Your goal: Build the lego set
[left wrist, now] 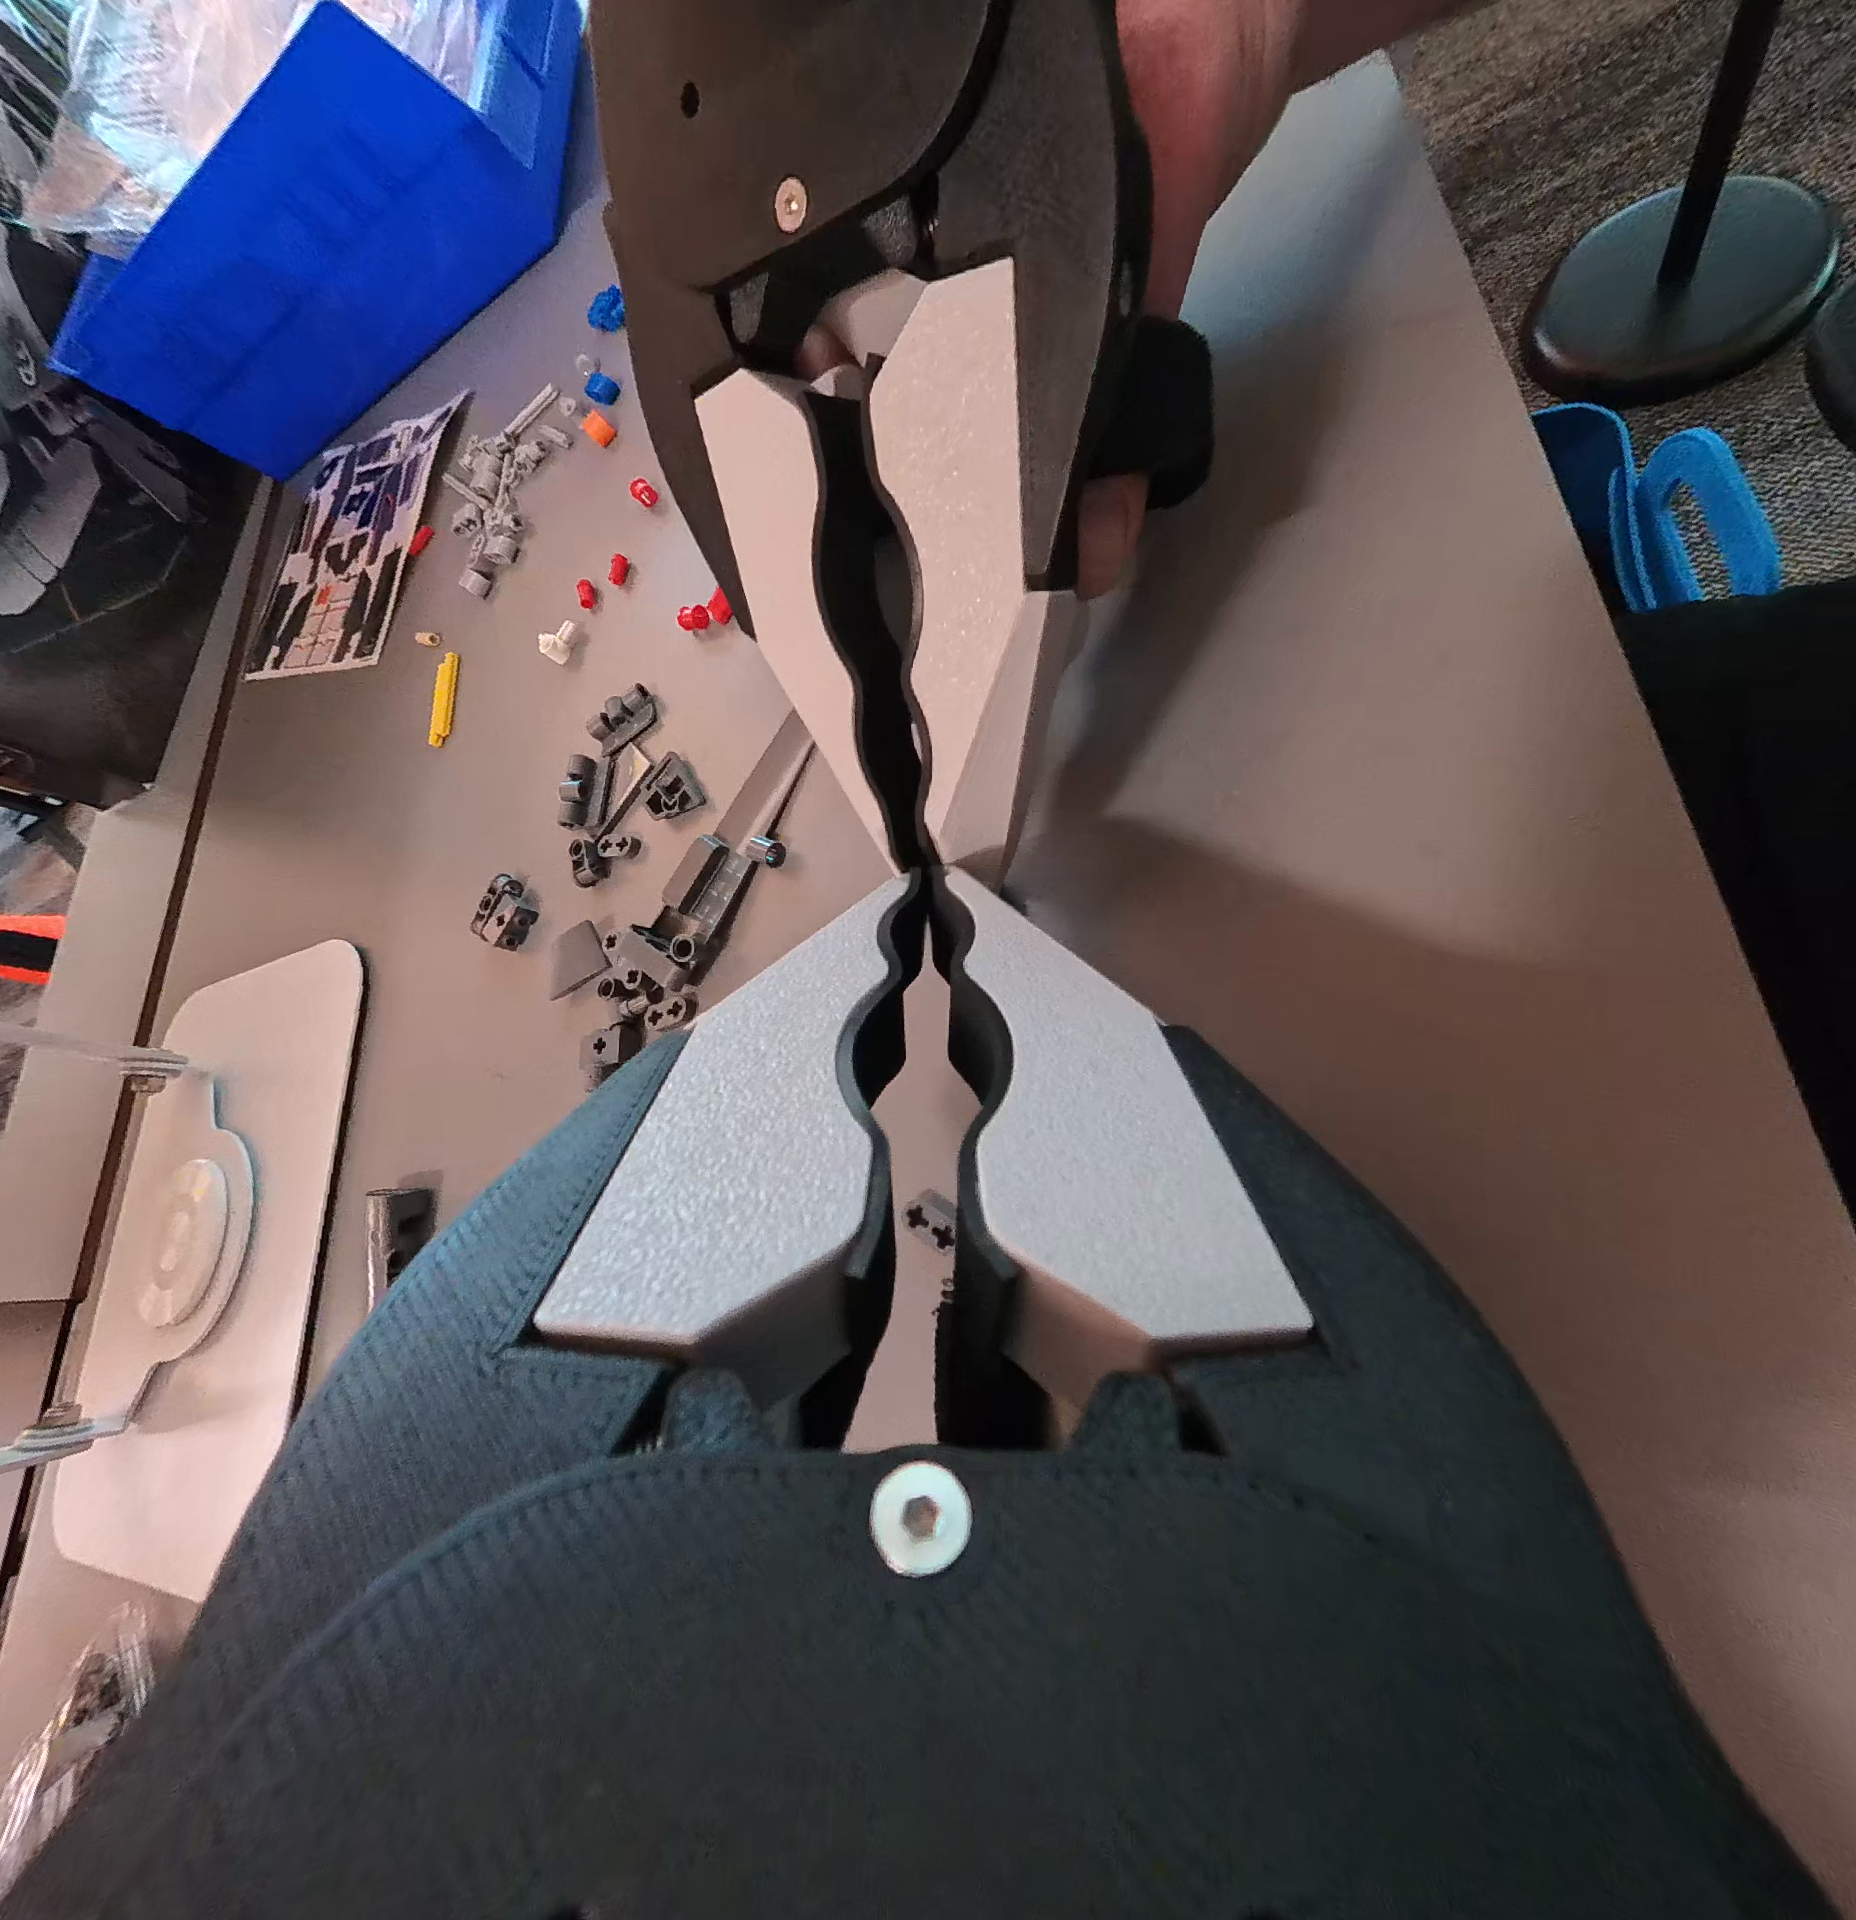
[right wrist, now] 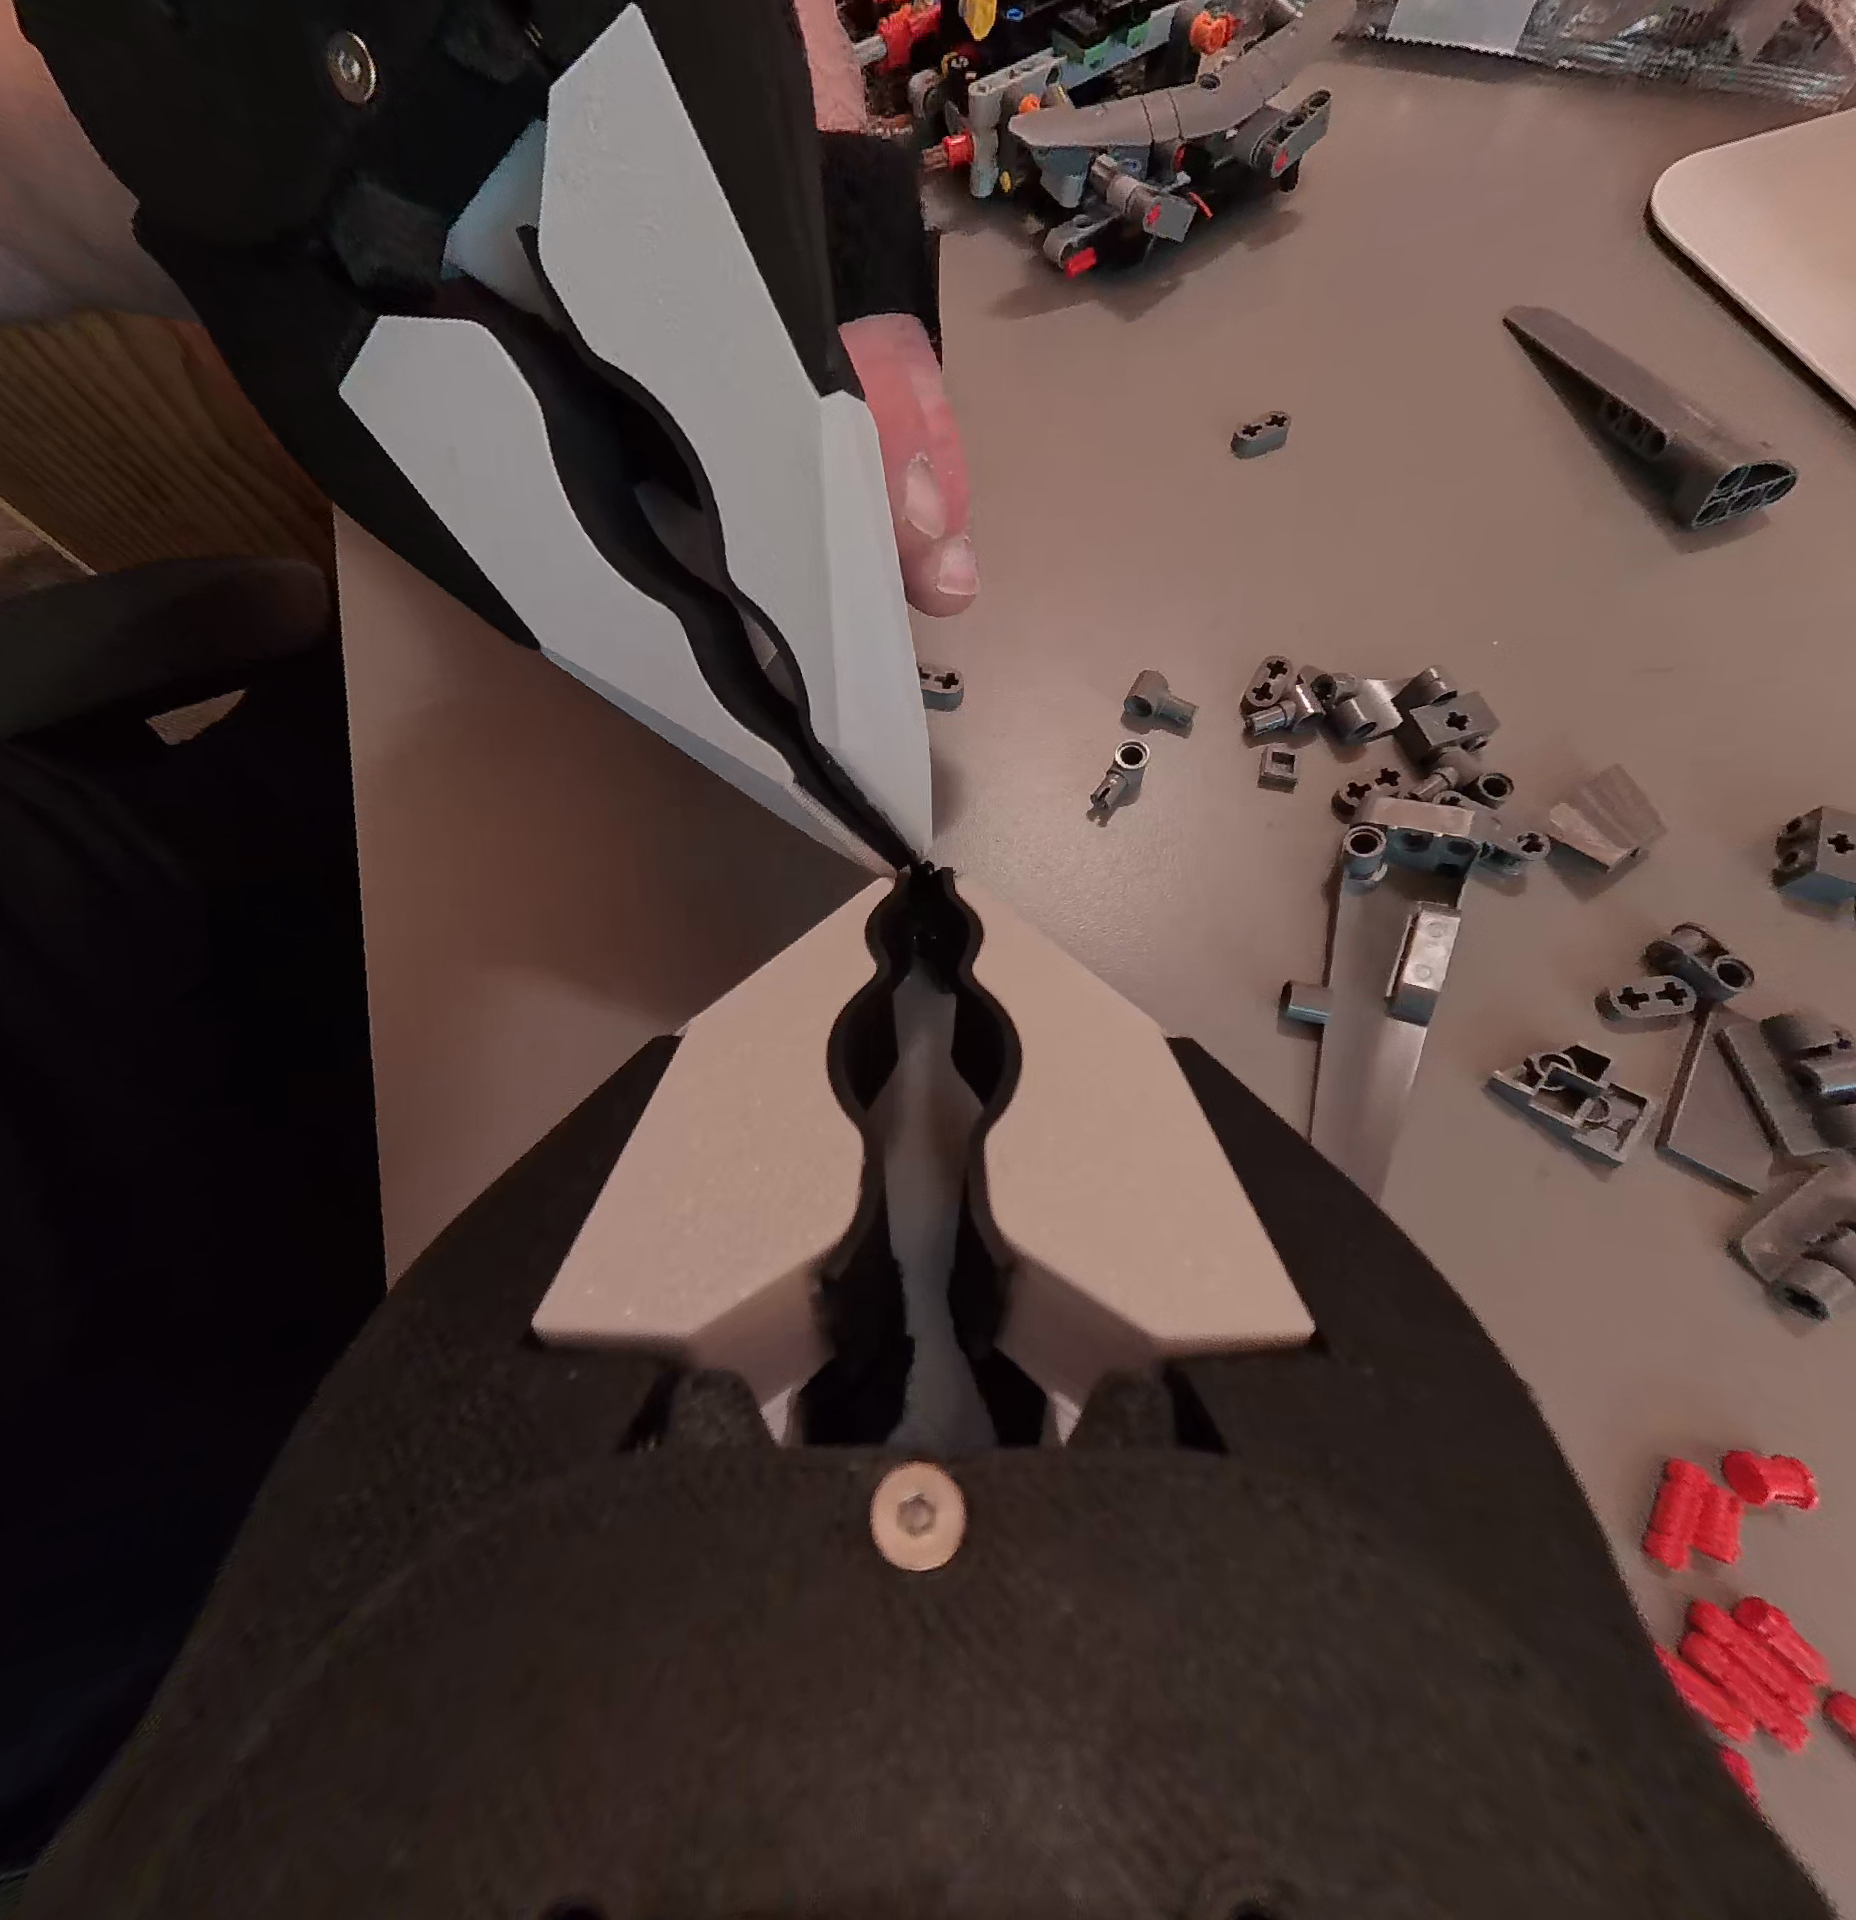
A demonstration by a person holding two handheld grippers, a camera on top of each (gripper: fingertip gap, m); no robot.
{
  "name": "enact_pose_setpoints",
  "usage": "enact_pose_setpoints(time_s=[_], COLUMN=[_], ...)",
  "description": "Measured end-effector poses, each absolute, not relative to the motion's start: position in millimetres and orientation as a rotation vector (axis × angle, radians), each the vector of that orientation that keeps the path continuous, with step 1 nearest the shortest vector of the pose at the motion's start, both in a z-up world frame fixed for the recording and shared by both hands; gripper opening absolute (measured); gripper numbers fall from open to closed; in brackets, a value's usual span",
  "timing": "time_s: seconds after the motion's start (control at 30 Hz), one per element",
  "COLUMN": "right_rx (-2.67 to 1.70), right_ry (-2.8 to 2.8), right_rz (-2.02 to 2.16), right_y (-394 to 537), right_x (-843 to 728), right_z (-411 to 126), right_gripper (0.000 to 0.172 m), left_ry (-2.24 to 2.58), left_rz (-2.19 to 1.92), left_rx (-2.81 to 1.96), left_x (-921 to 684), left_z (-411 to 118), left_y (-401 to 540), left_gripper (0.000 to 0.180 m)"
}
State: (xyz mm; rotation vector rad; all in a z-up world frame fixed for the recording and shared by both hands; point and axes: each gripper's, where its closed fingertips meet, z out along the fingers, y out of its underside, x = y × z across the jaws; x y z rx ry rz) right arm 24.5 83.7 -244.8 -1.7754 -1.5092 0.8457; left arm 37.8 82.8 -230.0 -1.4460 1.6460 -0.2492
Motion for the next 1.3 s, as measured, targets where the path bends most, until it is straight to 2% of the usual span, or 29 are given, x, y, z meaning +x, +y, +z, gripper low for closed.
enact_pose_setpoints(time_s=[0.17, 0.37, 0.63, 0.9, 1.3], right_rx=[-1.761, -1.682, -1.556, -1.519, -1.62], right_ry=[-1.491, -1.322, -1.065, -1.041, -1.431], right_rz=[0.869, 1.069, 1.239, 1.225, 0.7], right_y=[84, 86, 94, 95, 96], right_x=[25, 31, 37, 34, 37], right_z=[-241, -209, -166, -158, -164], right_gripper=[0.0, 0.0, 0.001, 0.001, 0.008], left_ry=[1.629, 1.552, 1.41, 1.332, 1.424], left_rz=[-0.249, -0.249, -0.212, -0.224, 0.123], left_rx=[-1.44, -1.419, -1.369, -1.355, -1.253], left_x=[39, 38, 45, 46, 38], left_z=[-227, -210, -185, -174, -179], left_y=[84, 89, 94, 98, 104], left_gripper=[0.0, 0.0, 0.012, 0.002, 0.001])
